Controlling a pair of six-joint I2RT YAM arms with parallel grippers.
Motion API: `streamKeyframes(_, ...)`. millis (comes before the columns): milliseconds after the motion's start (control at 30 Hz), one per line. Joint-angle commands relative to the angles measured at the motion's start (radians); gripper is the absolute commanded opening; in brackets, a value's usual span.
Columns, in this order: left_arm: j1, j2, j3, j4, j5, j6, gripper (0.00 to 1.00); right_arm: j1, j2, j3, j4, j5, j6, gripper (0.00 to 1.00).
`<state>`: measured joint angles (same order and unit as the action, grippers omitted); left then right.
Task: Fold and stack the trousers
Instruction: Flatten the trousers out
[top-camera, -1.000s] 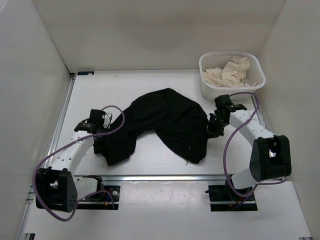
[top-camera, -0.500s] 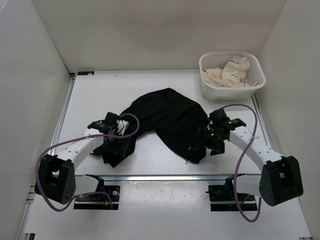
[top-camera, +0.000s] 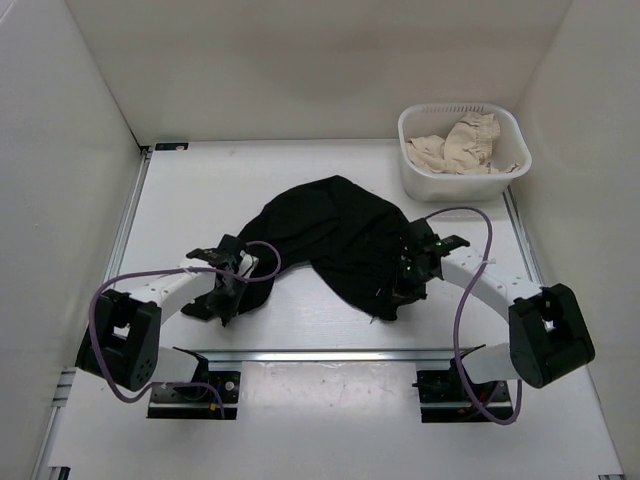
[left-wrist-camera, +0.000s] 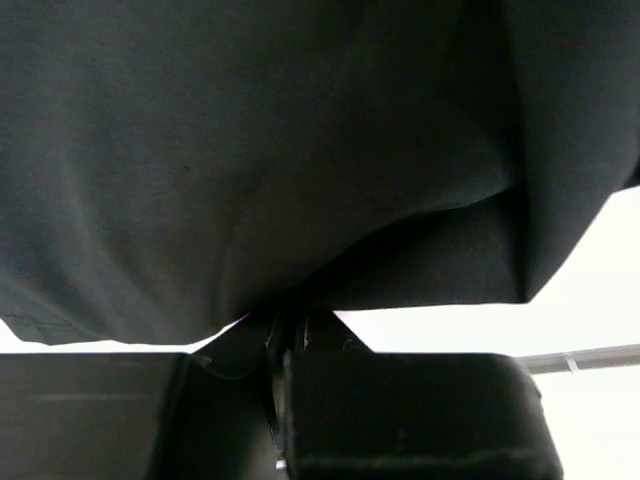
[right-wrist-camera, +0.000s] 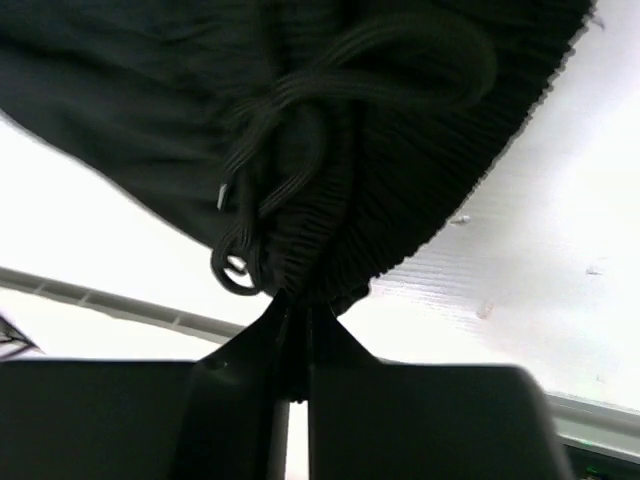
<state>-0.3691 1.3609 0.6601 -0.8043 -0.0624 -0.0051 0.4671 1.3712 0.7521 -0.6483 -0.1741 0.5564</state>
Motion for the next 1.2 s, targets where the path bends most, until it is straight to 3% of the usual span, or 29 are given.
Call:
streamKeyframes(0,0.053,-0.031,0.052,0.073,-0.085,0.005,0.14,0.008,-0.062,0.140,-0.078,0.042,0.005,0.00)
streamKeyframes(67,0.149,-0.136,0.154,-0.042,-0.085,0.005,0.14,0.008,-0.156,0.266,-0.149,0.042,-0.035,0.00)
streamKeyframes(133,0.212,-0.193,0.353,-0.138,-0.064,0.005,0.14,0.008,-0.222,0.367,-0.256,0.032,-0.061,0.00)
streamKeyframes(267,0.321,-0.180,0.735,-0.269,-0.054,0.005,0.14,-0.011,-0.348,0.677,-0.373,0.031,-0.110,0.00)
streamKeyframes(333,0.357,-0.088,0.908,-0.305,-0.045,0.005,0.14,-0.012,-0.357,0.746,-0.414,0.065,-0.110,0.00)
streamKeyframes(467,0.366,0.085,1.085,-0.289,-0.057,0.005,0.14,-0.021,-0.327,0.848,-0.479,0.139,-0.101,0.00)
streamKeyframes(600,0.377,0.403,1.409,-0.265,-0.100,0.005,0.14,-0.021,-0.262,0.926,-0.556,0.367,-0.090,0.00)
streamKeyframes(767,0.368,0.733,1.634,-0.265,-0.221,0.005,0.14,-0.048,-0.127,0.995,-0.566,0.426,-0.092,0.00)
streamKeyframes(833,0.368,0.774,1.635,-0.265,-0.249,0.005,0.15,-0.100,-0.060,0.981,-0.590,0.440,-0.101,0.00)
streamKeyframes(933,0.429,0.680,1.496,-0.256,-0.185,0.005,0.14,-0.233,-0.060,0.896,-0.567,0.368,-0.092,0.00)
streamKeyframes(967,0.468,0.616,1.358,-0.256,-0.138,0.005,0.14,-0.263,-0.087,0.850,-0.538,0.354,-0.092,0.00)
streamKeyframes(1100,0.565,0.474,1.144,-0.233,-0.094,0.005,0.14,-0.303,-0.112,0.805,-0.514,0.318,-0.082,0.00)
streamKeyframes(1167,0.599,0.434,1.069,-0.222,-0.094,0.005,0.43,-0.314,-0.112,0.753,-0.501,0.277,-0.082,0.00)
